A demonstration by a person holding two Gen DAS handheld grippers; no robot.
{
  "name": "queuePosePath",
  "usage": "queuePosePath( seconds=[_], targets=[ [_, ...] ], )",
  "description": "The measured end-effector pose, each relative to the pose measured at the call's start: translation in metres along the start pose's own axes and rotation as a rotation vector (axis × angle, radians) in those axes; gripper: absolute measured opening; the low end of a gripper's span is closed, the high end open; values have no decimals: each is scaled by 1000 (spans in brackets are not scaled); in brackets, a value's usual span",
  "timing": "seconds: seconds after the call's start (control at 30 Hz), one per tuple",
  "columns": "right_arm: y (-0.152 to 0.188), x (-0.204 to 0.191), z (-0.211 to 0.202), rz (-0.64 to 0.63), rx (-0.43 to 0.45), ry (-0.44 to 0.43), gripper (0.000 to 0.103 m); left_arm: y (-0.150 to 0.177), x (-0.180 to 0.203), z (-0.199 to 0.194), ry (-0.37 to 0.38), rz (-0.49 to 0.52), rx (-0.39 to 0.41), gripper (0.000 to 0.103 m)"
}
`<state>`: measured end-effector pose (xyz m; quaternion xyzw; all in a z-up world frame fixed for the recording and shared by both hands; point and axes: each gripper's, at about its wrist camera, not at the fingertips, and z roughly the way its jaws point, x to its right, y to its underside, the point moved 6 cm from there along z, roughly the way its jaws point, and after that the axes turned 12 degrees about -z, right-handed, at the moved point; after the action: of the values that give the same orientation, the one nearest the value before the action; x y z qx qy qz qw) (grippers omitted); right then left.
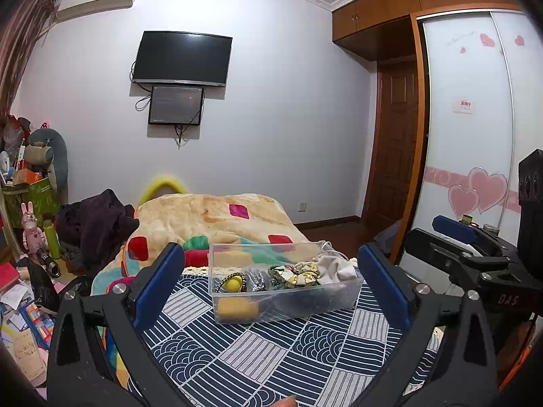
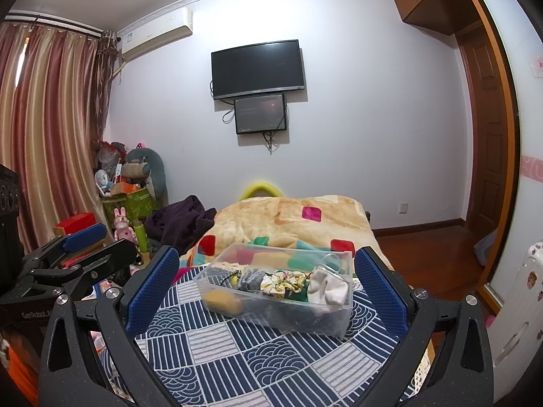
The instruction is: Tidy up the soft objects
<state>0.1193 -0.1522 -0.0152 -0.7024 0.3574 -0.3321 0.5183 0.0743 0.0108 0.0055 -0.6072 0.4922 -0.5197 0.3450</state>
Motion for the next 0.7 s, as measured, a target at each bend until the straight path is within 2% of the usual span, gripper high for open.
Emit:
queuePosePath(
  seconds=[0.7],
  targets=[
    [0,1,1,1,-2,5,103,0,0,-1,18,-8,2,103]
  ],
)
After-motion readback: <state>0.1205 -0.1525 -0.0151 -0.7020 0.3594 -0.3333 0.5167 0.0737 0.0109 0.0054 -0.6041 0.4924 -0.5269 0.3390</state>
